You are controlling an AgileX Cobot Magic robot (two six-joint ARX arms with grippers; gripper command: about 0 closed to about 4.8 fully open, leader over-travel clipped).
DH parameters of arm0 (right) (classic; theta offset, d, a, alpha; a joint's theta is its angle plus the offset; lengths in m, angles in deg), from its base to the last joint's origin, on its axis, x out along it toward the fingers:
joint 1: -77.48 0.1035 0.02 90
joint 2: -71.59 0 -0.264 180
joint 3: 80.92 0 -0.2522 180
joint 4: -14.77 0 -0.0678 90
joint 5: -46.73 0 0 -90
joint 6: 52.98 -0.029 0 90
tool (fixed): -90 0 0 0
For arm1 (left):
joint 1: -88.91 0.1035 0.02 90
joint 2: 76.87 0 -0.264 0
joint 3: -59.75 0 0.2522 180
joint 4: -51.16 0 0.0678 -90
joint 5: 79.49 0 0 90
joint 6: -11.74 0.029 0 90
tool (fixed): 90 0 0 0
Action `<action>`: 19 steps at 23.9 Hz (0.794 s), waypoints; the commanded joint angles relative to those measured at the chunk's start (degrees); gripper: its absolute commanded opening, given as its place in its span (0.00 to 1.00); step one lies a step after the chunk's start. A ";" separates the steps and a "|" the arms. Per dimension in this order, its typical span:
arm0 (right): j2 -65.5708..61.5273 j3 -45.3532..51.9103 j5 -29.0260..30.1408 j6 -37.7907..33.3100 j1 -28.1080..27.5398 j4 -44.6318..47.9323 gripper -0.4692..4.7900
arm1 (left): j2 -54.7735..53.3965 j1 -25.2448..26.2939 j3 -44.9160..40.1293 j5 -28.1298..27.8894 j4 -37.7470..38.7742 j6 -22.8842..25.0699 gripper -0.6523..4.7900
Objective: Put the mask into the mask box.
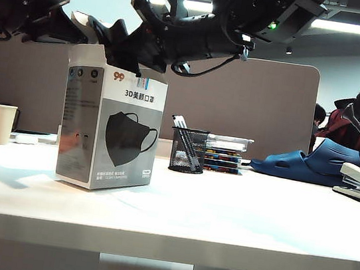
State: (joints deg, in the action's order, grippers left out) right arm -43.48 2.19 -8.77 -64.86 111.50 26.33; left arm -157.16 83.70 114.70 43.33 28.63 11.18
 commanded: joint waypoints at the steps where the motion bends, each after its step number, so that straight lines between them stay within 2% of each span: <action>1: 0.33 -0.20 0.09 1.64 -0.02 -3.82 0.08 | 0.15 0.22 0.17 -0.37 -3.32 -0.44 0.11; 5: 0.33 -0.20 -1.60 5.20 -0.04 -7.58 0.08 | 0.17 0.31 0.17 -0.68 -5.05 -5.14 0.11; 12: 0.37 -0.20 -0.09 4.79 -0.02 -7.56 0.08 | 0.15 0.31 0.15 -1.44 -4.94 -5.62 0.11; 14: 0.37 -0.20 0.17 4.74 0.00 -7.52 0.15 | 0.15 0.31 0.17 -2.19 -4.92 -5.75 0.11; 16: 0.50 -0.22 0.42 4.11 0.57 -6.73 0.36 | 0.15 0.33 0.15 -2.16 -4.57 -5.73 0.11; 19: 1.01 -0.22 1.64 4.11 0.70 -6.75 0.42 | 0.15 0.33 0.15 -2.16 -4.46 -5.73 0.11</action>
State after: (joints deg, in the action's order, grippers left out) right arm -43.13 2.12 -8.48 -60.49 111.98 19.44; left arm -157.16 83.85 114.70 41.45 25.02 5.65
